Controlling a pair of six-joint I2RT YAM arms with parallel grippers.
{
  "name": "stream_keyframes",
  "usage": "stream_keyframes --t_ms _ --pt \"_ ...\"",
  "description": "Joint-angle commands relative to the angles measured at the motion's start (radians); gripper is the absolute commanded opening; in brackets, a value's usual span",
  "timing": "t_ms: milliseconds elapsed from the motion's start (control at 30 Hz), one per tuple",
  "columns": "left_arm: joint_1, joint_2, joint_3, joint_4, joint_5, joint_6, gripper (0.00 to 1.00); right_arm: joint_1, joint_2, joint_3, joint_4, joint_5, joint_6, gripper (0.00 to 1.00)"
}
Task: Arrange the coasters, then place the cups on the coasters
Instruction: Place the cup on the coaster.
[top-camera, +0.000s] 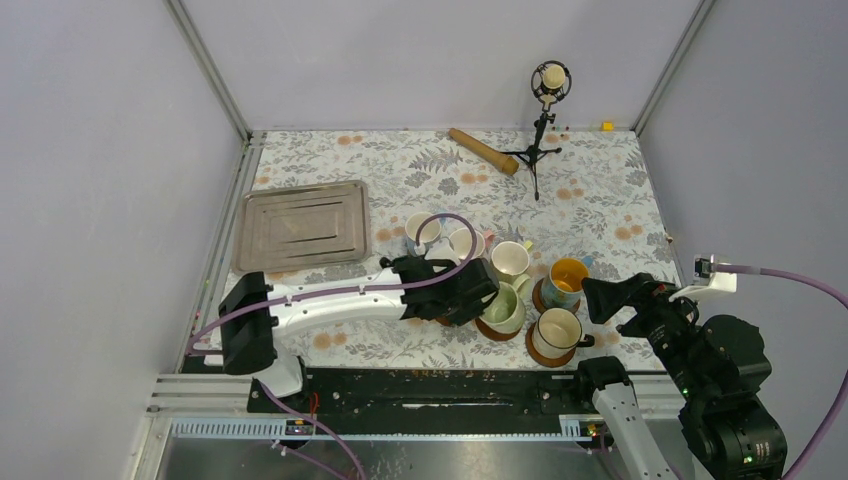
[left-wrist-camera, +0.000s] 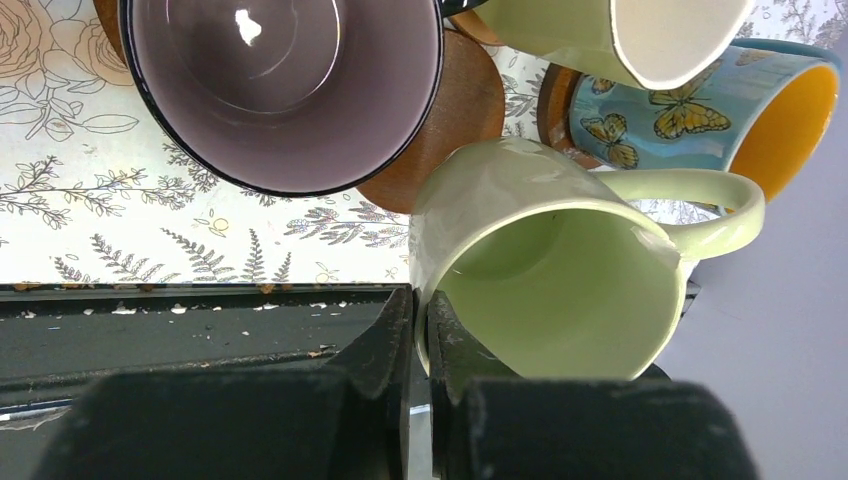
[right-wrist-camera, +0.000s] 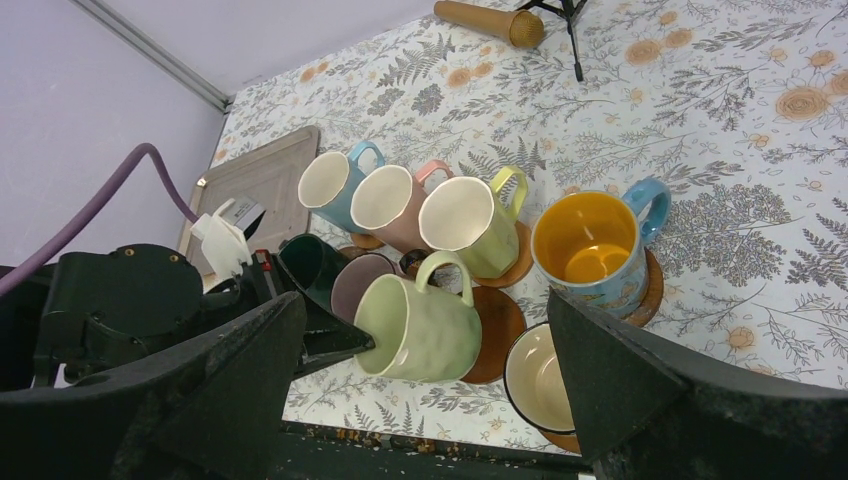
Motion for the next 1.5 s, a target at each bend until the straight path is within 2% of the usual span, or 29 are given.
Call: stream_keyframes --t_ms 0,300,1033,1467 --pt "-0.008 0.018 0.074 0.063 0.004 -0.041 0.00 0.005 -0.001 0.020 0.013 0.026 -0.017 0.99" --pt "-0.013 0.083 0.120 0.033 0.013 -0.027 0.00 0.005 -0.002 0.020 0.012 0.027 -0.020 0.99" --pt "-0.014 0.181 0.261 -0.110 -0.076 0.048 0.02 0.004 0.009 0.038 0.009 0.027 -0.025 0.99" --pt "-0.014 0.212 0.270 -0.114 -0.103 0.075 0.02 0.004 0.010 0.042 0.009 0.024 -0.016 0.99"
